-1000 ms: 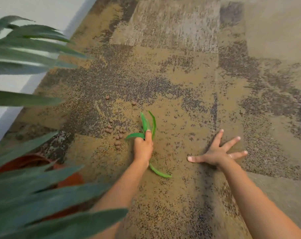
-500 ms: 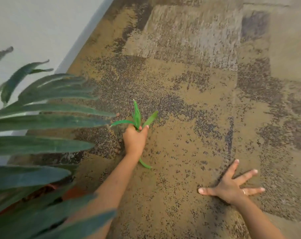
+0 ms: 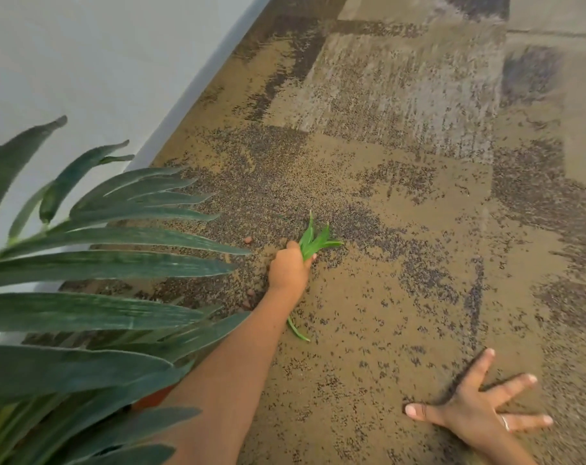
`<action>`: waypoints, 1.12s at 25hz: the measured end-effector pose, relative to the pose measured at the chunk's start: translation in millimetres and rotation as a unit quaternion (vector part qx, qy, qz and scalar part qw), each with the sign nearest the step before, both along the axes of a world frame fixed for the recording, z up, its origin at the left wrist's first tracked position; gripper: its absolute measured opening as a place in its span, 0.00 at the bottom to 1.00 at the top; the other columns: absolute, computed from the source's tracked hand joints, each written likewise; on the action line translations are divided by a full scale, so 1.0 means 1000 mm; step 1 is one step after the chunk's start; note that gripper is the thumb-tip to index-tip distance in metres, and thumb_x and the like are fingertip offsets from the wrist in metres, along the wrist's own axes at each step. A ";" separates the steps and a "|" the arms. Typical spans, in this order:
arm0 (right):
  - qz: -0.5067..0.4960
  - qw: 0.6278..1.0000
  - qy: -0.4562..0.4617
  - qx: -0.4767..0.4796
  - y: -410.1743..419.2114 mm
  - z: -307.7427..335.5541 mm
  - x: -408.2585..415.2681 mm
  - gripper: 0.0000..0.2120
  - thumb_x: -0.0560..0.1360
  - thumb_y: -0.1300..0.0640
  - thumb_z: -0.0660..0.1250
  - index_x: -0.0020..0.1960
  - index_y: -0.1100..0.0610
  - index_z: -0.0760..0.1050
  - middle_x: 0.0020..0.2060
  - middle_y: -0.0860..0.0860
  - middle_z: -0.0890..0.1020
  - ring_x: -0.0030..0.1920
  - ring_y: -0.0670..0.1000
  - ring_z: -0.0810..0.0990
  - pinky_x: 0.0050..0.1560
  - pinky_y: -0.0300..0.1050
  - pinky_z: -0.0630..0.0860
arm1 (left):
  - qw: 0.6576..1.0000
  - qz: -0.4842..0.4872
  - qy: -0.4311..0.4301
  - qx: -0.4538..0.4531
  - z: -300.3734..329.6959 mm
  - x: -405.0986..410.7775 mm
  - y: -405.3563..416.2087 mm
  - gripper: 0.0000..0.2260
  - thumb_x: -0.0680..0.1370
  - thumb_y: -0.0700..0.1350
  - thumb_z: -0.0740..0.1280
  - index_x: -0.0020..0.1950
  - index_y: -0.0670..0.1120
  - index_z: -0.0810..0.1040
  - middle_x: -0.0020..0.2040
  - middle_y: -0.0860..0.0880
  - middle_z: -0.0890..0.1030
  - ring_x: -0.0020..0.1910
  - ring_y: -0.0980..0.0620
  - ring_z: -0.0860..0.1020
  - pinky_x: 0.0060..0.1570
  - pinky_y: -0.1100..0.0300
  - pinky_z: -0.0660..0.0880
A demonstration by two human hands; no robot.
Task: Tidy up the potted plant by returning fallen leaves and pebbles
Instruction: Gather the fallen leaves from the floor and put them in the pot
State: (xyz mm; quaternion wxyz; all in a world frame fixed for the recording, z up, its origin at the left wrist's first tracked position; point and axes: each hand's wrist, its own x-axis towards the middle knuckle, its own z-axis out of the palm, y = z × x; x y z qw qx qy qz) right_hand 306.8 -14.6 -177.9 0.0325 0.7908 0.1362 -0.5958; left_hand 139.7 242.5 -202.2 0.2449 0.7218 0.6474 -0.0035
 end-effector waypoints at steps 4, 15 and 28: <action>0.007 1.000 -0.002 0.024 -0.003 0.001 0.001 0.77 0.41 0.29 0.74 0.55 0.41 0.09 0.51 0.58 0.08 0.61 0.72 0.16 0.63 0.73 0.28 | 0.999 -0.004 -0.041 -0.026 0.007 0.001 -0.024 0.07 0.78 0.44 0.64 0.53 0.41 0.72 0.38 0.51 0.73 0.31 0.57 0.71 0.27 0.68 0.68; 0.049 0.993 -0.045 0.100 -0.022 -0.003 0.004 0.77 0.43 0.29 0.74 0.64 0.40 0.14 0.52 0.57 0.09 0.62 0.73 0.17 0.63 0.79 0.32 | 0.902 0.209 -0.364 -0.101 0.050 -0.007 -0.148 0.11 0.79 0.51 0.62 0.43 0.45 0.73 0.28 0.53 0.67 0.23 0.56 0.62 0.22 0.64 0.60; 0.094 0.945 -0.026 0.313 -0.127 0.021 -0.016 0.36 0.70 0.51 0.75 0.74 0.51 0.65 0.77 0.55 0.57 0.76 0.60 0.58 0.71 0.59 0.61 | 0.754 0.347 -0.526 -0.185 0.098 -0.037 -0.321 0.10 0.80 0.49 0.62 0.41 0.45 0.73 0.28 0.53 0.65 0.21 0.59 0.61 0.20 0.68 0.57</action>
